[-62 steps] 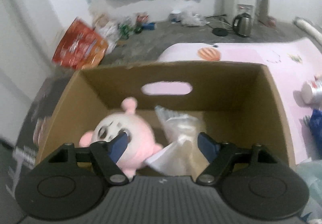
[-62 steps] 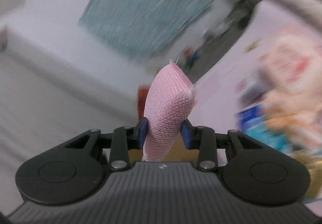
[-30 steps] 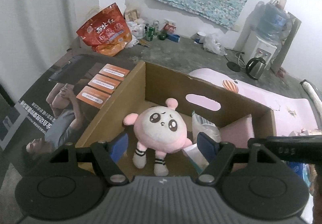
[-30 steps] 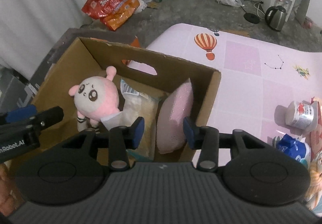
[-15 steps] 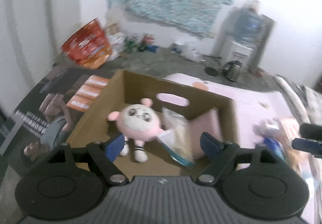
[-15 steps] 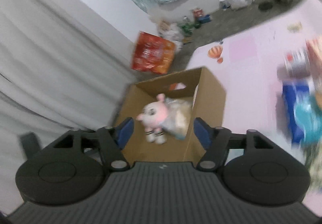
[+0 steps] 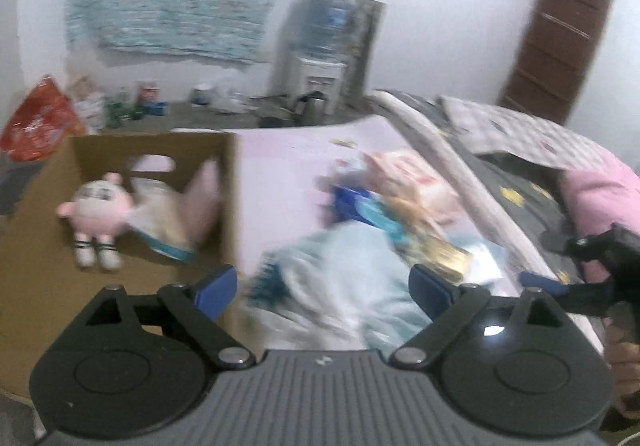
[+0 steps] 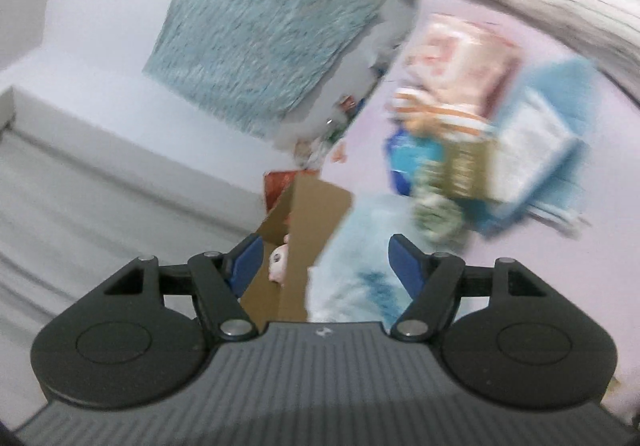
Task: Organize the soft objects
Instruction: 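Reach both grippers to the bed items and grasp the green scrunchie with the left gripper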
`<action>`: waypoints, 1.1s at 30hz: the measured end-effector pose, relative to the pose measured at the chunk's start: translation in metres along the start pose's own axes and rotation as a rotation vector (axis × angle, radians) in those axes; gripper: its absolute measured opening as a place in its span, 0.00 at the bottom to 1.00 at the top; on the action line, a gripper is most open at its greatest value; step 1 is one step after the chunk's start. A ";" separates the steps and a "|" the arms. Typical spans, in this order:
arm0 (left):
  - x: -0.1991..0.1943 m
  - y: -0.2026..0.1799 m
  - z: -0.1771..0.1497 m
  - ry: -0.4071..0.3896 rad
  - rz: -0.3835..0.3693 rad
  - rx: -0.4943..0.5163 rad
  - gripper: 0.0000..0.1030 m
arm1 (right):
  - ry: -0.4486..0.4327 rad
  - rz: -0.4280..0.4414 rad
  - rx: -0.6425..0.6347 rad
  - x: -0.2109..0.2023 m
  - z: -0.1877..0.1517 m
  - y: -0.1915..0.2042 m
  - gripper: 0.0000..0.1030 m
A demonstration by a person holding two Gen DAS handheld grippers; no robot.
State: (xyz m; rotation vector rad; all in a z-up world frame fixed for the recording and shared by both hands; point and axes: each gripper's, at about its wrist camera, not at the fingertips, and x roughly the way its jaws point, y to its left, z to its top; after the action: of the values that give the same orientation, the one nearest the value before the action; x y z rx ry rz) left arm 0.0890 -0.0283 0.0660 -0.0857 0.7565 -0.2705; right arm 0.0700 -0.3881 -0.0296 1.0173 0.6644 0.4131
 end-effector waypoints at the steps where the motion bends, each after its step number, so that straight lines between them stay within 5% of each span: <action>1: 0.003 -0.009 -0.007 -0.002 -0.021 0.014 0.91 | -0.013 -0.001 0.025 -0.009 -0.005 -0.012 0.68; 7: 0.034 -0.062 -0.021 0.008 -0.104 0.136 0.91 | -0.056 -0.028 0.092 -0.023 -0.023 -0.056 0.68; 12: 0.068 -0.093 -0.017 -0.007 -0.048 0.216 0.89 | -0.072 -0.054 0.069 -0.007 -0.014 -0.063 0.68; 15: 0.088 -0.106 -0.014 -0.019 -0.007 0.290 0.87 | -0.086 -0.127 -0.042 0.006 -0.001 -0.056 0.66; 23: 0.135 -0.122 -0.009 0.072 -0.047 0.339 0.71 | -0.114 -0.317 -0.276 0.028 0.016 -0.051 0.65; 33: 0.189 -0.145 -0.012 0.162 -0.049 0.422 0.52 | -0.105 -0.318 -0.371 0.045 0.032 -0.056 0.63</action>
State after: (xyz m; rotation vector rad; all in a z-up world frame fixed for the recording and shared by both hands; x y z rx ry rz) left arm 0.1818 -0.2189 -0.0434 0.3207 0.8438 -0.4829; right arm 0.1258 -0.4078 -0.0815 0.5645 0.6145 0.1918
